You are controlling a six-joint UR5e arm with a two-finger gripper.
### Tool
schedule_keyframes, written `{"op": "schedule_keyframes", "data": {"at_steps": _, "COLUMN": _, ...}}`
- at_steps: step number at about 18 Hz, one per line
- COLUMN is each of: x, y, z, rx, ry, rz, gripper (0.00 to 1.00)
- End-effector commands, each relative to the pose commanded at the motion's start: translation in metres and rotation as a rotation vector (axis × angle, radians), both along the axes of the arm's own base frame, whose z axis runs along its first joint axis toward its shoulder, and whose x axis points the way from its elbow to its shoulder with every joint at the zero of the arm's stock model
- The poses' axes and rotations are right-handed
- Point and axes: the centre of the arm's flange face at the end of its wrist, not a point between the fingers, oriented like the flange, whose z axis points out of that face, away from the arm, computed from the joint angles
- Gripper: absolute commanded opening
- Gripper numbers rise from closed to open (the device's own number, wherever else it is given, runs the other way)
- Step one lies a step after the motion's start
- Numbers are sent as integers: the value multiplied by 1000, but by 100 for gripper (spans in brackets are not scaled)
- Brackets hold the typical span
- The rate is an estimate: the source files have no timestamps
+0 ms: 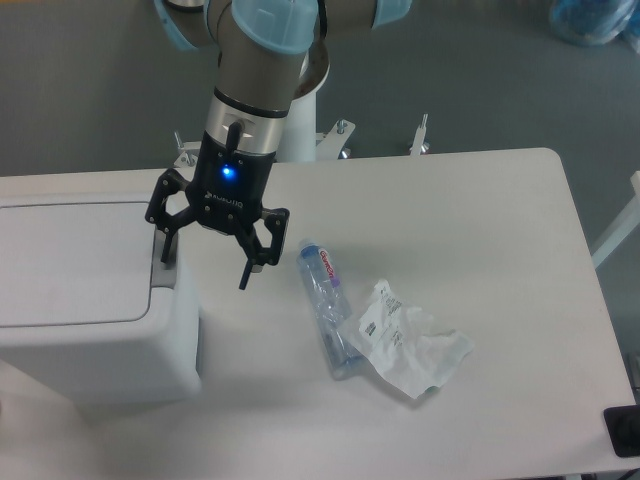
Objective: Open the trash can
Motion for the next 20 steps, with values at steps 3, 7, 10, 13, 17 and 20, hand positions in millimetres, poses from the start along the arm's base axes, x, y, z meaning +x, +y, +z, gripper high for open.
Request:
{"op": "schedule_keyframes", "data": {"at_steps": 3, "x": 0, "y": 0, "z": -1, "rx": -1, "ry": -2, "rz": 1, "gripper": 100}}
{"op": "schedule_keyframes", "data": {"at_steps": 7, "x": 0, "y": 0, "z": -1, "rx": -3, "ry": -22, "rz": 28, "gripper": 100}}
{"op": "schedule_keyframes", "data": {"at_steps": 10, "x": 0, "y": 0, "z": -1, "rx": -3, "ry": -23, "rz": 29, "gripper": 100}}
{"op": "schedule_keyframes", "data": {"at_steps": 13, "x": 0, "y": 0, "z": -1, "rx": -3, "ry": -23, "rz": 29, "gripper": 100}}
{"op": "schedule_keyframes", "data": {"at_steps": 17, "x": 0, "y": 0, "z": -1, "rx": -3, "ry": -23, "rz": 29, "gripper": 100}}
{"op": "schedule_keyframes", "data": {"at_steps": 20, "x": -1, "y": 1, "z": -2, "rx": -4, "ry": -24, "rz": 29, "gripper": 100}}
